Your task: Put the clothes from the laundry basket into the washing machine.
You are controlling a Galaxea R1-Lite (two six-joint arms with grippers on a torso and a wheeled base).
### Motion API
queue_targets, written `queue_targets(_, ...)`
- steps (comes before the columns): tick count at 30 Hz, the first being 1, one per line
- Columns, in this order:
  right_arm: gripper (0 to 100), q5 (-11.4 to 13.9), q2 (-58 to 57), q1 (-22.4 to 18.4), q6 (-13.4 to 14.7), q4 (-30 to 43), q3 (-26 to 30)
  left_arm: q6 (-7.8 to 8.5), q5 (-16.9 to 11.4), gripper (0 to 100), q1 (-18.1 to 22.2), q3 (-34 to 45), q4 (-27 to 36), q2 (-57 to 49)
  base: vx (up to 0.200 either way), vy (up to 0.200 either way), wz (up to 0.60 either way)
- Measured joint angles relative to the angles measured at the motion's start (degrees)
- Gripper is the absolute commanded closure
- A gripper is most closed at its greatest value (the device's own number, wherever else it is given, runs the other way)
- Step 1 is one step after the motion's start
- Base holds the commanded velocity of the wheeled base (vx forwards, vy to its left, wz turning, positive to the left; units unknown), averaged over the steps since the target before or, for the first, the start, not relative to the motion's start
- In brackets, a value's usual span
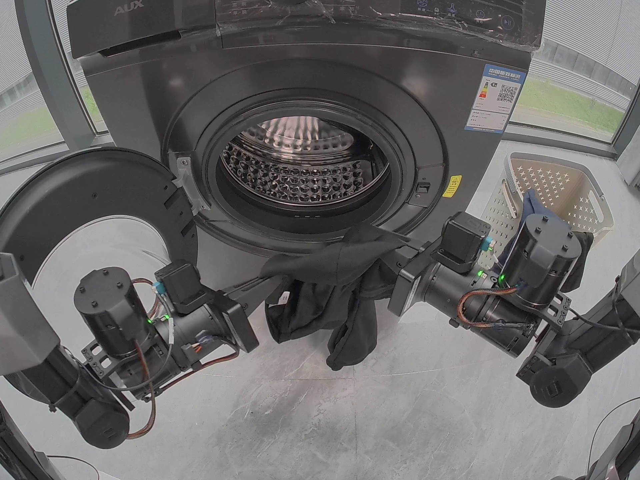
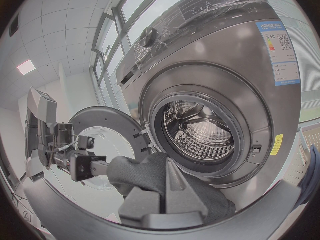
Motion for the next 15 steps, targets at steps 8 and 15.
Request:
queue_targets(8,0,-0.04,1.43,-0.13,0.94,0.66,2.94,-1.05,-0.46,100,-0.04,2.99,0.29,-7.42,0.000,0.000,0.00)
queue_targets(15,0,0.07,2.94,-0.33,1.02,0.82,8.46,-1.27,-0.50,100,-0.04,1.28,0.32,-9.65,0.000,0.000,0.00)
